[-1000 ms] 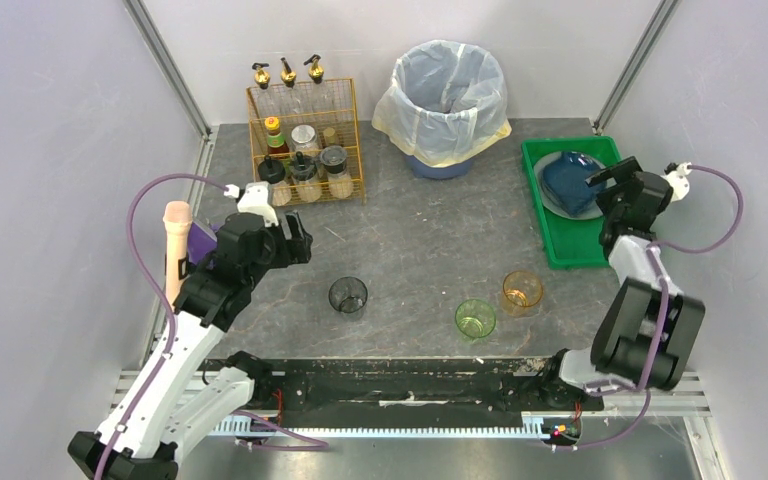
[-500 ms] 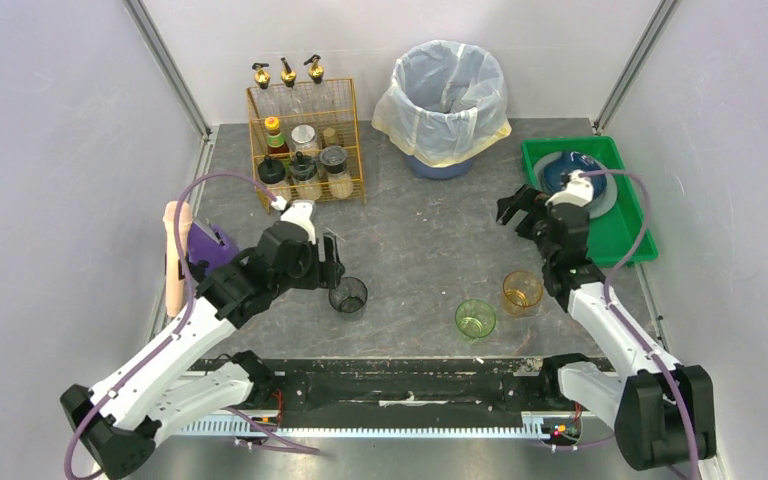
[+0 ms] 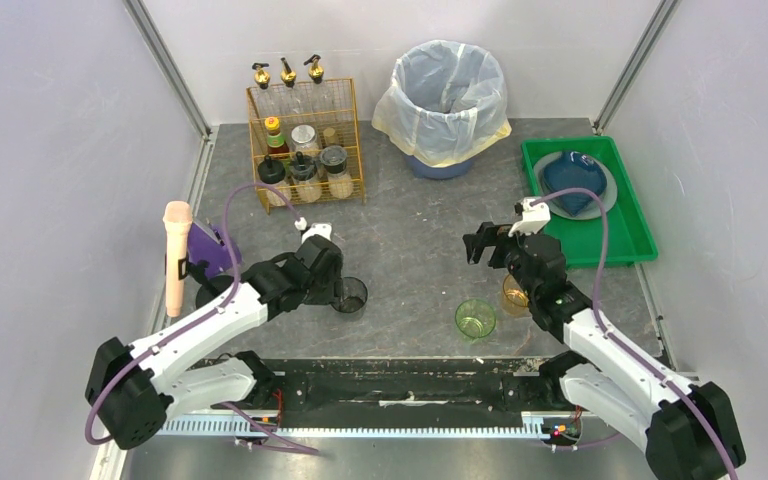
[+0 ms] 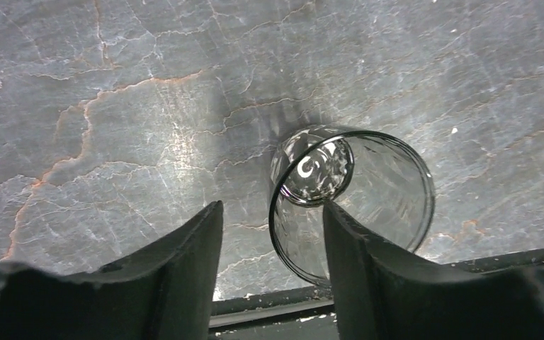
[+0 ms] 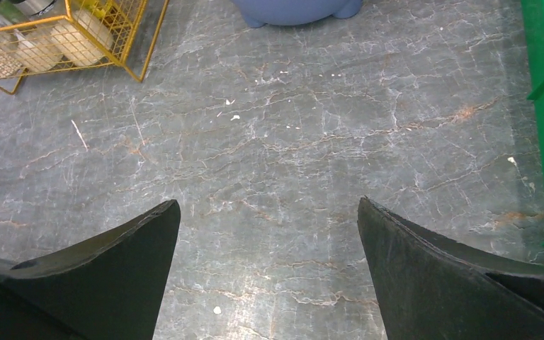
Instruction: Clear the kitchen counter
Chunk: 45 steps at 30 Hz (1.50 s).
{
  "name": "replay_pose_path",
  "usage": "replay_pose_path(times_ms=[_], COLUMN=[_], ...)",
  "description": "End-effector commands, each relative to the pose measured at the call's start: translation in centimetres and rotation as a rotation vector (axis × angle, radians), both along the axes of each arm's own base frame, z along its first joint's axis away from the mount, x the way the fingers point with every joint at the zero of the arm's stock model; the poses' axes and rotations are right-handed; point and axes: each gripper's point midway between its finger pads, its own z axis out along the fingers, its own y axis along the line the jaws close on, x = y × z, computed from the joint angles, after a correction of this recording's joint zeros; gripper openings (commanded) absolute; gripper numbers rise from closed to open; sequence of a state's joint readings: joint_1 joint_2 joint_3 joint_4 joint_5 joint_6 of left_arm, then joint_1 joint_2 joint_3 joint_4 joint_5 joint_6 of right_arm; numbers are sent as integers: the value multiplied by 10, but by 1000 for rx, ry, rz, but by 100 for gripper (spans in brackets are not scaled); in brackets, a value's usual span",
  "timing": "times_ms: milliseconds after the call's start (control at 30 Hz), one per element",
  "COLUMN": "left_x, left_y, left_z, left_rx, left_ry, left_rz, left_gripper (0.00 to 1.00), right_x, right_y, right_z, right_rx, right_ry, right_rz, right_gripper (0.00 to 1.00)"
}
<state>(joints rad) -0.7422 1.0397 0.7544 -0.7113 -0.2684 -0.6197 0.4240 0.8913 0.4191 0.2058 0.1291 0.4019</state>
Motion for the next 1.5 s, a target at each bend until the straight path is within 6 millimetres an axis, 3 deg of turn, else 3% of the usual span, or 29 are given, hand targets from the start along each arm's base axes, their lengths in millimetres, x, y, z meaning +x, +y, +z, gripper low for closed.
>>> replay_pose_path(times_ms=[0,100,233,333,500,667,867,1100,1467], left_x=[11,14,19,23,33,44,49,42,45], left_y=[-12,-11,-17,-21,-18,-21,-40,-64,-81], left_z=[-8,-14,-8,4,32,68,109,162,215], left_rx=[-58,-59,-111,-179,-341,-614,-979,-1260,-1358], left_ry=[-29,-40,-70,-118,-221,-307,-327,-344,-406], left_rz=[51,76,94,108,165,199,167,51,-58], left_gripper=[55,36,12,2,2,2,2,2,2], right_x=[-1,-4,-8,-8,-11,-11,-18,-37,-79], right_y=[8,16,29,32,43,49,63,93,110], right_z=[22,25,26,23,27,29,38,73,154], right_rx=[10,29,84,109,163,205,310,537,896], right_ry=[-101,-109,-113,-102,-98,-80,-79,-114,-248], right_rz=[43,82,141,143,188,207,270,442,724], right_gripper=[98,98,98,98,98,98,97,98,98])
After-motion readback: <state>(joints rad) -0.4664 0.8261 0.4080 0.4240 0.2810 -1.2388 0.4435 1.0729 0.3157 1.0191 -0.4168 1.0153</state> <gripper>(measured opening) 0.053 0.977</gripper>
